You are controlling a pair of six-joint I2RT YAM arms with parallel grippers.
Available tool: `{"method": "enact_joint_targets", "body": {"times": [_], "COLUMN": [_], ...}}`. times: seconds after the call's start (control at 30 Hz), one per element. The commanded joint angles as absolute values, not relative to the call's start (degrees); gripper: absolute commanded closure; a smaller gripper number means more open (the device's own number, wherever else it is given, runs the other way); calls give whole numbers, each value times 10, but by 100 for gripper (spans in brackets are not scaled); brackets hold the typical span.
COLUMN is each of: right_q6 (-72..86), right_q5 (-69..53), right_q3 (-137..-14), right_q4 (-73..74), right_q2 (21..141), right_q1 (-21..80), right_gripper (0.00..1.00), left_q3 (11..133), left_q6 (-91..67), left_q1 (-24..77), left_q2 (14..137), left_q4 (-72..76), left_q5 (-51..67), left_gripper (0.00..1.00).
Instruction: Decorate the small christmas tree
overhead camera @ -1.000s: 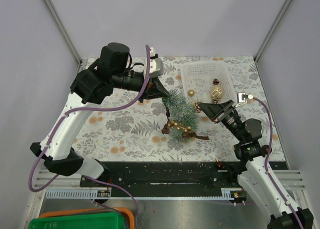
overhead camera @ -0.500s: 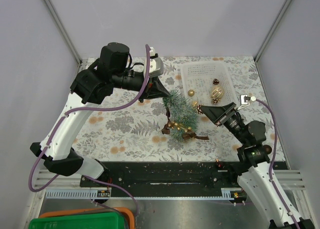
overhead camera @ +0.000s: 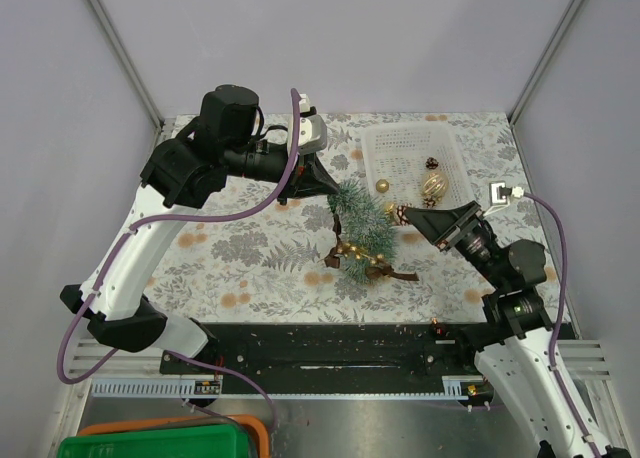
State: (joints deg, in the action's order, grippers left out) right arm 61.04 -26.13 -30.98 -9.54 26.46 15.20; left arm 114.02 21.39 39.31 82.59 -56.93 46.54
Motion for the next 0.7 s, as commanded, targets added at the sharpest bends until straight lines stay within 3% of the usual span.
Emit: {"method": "enact_joint_targets", "body": {"times": [0.0,0.67], "right_q6": [592,563], "right_q5": [-276,-296], "right_q3": [-337,-394], "right_q4": [-99,-138], "right_q2": [272,341], "right_q1": [149,149], "right_gripper": [69,69], "left_q3": [1156,1160], "left_q6": [211,213], "left_q1": [392,392], "left_q2": [822,824], "left_q4": [-548,-548], "left_q5": [482,482], "left_gripper": [100,100]}}
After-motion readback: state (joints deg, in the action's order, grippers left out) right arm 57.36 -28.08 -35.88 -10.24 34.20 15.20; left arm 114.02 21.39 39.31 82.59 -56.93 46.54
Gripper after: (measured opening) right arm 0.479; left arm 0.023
